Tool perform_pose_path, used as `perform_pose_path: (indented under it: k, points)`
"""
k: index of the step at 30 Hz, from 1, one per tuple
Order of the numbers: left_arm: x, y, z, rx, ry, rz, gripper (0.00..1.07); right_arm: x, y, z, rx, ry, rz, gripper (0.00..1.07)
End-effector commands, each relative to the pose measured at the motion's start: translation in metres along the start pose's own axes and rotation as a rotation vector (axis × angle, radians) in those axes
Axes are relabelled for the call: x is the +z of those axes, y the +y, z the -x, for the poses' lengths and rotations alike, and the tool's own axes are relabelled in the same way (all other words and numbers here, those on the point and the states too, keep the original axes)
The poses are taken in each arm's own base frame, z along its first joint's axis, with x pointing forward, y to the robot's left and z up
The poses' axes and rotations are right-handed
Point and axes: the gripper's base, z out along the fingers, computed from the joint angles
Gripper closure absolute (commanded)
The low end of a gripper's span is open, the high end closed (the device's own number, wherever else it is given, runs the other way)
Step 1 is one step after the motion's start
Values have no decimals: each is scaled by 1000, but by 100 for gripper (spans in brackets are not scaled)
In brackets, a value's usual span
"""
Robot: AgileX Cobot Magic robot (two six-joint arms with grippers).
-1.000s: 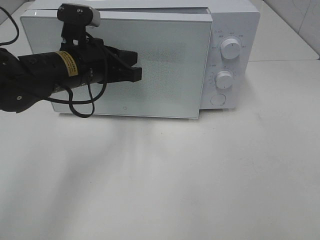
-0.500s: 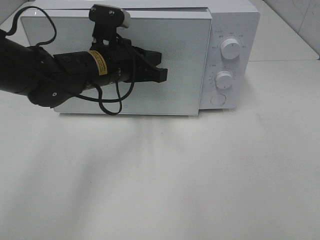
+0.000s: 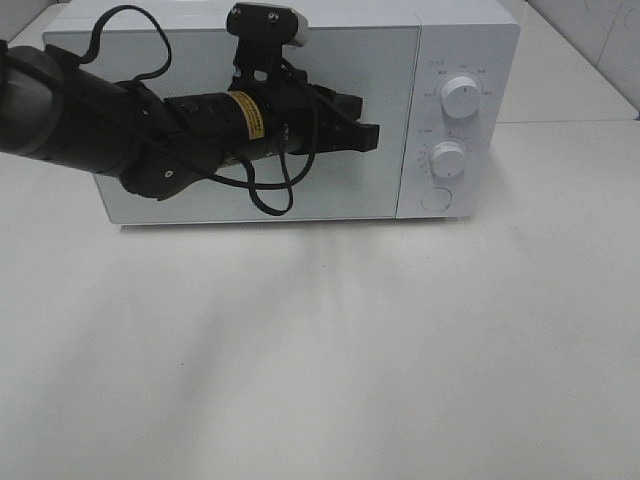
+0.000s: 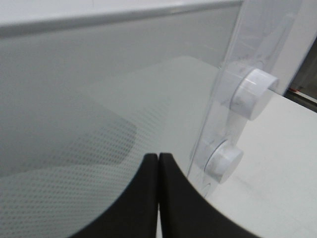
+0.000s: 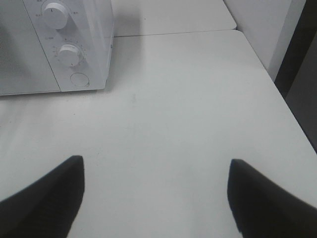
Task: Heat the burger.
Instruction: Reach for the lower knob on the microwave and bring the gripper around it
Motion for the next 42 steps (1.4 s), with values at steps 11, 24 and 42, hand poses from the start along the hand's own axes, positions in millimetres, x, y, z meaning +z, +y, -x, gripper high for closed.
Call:
perform_pose_path:
  k: [11,24,42]
  points:
    - [-14,-4,22,-48,-63,-4,107,-3,-1,-1,14,-32,-5,31]
    - [-93,-37,11,-61,33,-33,51,-3,-1,-1,14,-32,-5,31]
    - [-222,-28,16,-99,498,335,5,-3,-1,-1,14,-32,-5,31]
